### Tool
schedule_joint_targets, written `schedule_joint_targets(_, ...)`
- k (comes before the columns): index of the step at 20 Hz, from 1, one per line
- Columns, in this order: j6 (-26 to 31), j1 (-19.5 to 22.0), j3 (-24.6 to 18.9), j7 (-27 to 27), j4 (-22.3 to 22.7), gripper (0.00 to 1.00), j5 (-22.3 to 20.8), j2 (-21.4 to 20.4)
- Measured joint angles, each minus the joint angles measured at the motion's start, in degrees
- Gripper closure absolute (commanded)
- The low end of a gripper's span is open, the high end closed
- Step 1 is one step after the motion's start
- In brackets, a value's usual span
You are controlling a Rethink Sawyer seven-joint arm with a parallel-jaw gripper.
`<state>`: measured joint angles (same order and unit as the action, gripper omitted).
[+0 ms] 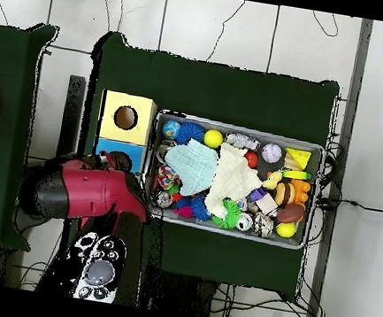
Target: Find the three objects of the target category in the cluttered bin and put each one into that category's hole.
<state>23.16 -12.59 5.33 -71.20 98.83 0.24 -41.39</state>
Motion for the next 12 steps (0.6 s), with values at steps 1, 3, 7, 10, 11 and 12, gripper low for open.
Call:
schedule_joint_targets(1,0.0,-0.1,0.1,0.0,0.0,0.00,0.0,-0.1)
schedule_joint_targets(3,0.1,-0.2,0.3,0.0,0.0,0.00,0.0,-0.2)
schedule_joint_targets(7,1.8,-0.1,1.3,0.0,0.0,0.00,-0.1,-1.5)
schedule_joint_targets(10,3.9,1.0,1.7,0.0,0.0,0.00,-0.2,-3.2)
schedule_joint_targets(11,5.0,2.2,1.8,0.0,0.0,0.00,-0.3,-4.2)
schedule_joint_targets(12,5.4,2.7,1.8,0.0,0.0,0.00,-0.3,-4.6)
